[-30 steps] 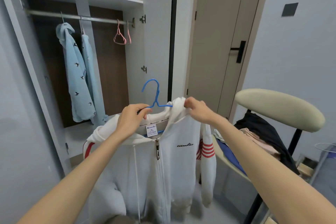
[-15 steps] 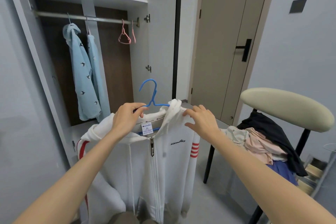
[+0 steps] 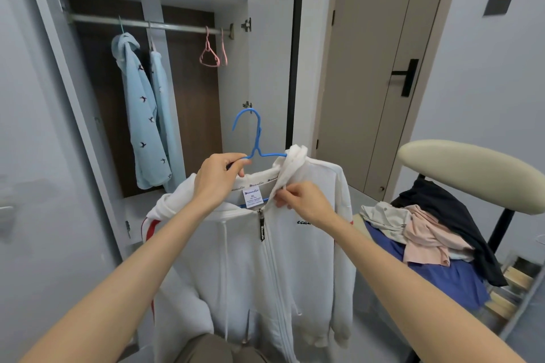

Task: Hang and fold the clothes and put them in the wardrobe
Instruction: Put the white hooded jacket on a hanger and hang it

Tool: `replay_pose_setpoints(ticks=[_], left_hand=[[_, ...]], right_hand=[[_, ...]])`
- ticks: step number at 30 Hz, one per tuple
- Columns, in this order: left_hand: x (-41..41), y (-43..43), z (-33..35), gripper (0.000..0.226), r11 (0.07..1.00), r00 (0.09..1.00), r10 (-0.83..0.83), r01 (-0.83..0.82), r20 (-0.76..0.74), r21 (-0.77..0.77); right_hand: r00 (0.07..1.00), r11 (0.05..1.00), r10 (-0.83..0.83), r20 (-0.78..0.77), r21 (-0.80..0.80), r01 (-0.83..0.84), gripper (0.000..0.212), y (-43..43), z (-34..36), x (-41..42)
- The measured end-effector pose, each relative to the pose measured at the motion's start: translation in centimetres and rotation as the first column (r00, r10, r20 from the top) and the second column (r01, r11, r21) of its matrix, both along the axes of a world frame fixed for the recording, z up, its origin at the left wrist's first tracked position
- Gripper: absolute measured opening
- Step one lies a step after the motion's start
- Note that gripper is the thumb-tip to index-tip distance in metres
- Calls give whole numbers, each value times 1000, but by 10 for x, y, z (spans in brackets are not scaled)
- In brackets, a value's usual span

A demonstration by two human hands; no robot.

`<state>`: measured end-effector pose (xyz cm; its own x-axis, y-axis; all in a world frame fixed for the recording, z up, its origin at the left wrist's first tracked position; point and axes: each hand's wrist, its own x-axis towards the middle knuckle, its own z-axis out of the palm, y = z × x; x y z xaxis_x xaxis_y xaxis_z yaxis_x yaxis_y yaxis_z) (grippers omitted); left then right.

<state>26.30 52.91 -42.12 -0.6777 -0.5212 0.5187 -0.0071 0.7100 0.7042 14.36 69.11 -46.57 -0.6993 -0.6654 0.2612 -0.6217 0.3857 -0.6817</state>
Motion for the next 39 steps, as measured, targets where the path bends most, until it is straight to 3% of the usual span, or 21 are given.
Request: replay_pose_setpoints(ticks=[3,5,12,16,20,22,24,26,28,29,30,35,37,39], left_hand=[[3,-4,4,19,995,995,98,-98,-19,-12],[4,-4,8,19,988,987,153,-155,-52,-28],[-2,4,28,22,961,962,253,-262,-102,-91],[-3,2,32,21,955,951,285,-293,-122,-51],[-2,1,25,23,971,973,217,-223,-72,-88],[-1,-1,20,25,978,983,179,-181,-31,-108],[-1,-3,17,26,981,986,164,-164,-13,-99],[-2,-4,13,25,985,989,151,-150,1,-86],[-4,-2,11,24,987,990,139,-137,19,-89],[-4,-1,10,25,987,990,136,-134,24,-90],[-4,0,9,27,987,991,135,-132,27,-90],[-1,1,7,29,992,995,92,-90,28,-84],[1,-1,6,32,995,996,83,-81,23,-64],[2,-2,5,31,998,999,47,-46,27,-51]], right_hand=[[960,965,-100,-260,209,157,40,18,-7,-5],[934,914,-182,-306,296,276,37,30,-16,-13],[951,817,-255,-172,488,308,28,38,-44,-14],[949,754,-275,-152,578,311,20,49,-58,-19],[975,756,-213,55,642,129,15,51,-61,-22],[980,796,-140,143,605,25,17,52,-51,-29],[971,881,-92,221,472,-24,16,51,-31,-32],[951,990,-89,296,131,52,17,48,-4,-30],[940,950,-139,311,-227,216,15,43,25,-27],[922,912,-145,359,-314,266,16,39,37,-26],[897,899,-136,421,-328,291,21,36,47,-26],[713,960,-141,687,-81,268,39,32,65,-28],[691,971,-93,717,-88,222,31,30,71,-29],[735,953,-86,672,-161,259,21,24,78,-29]])
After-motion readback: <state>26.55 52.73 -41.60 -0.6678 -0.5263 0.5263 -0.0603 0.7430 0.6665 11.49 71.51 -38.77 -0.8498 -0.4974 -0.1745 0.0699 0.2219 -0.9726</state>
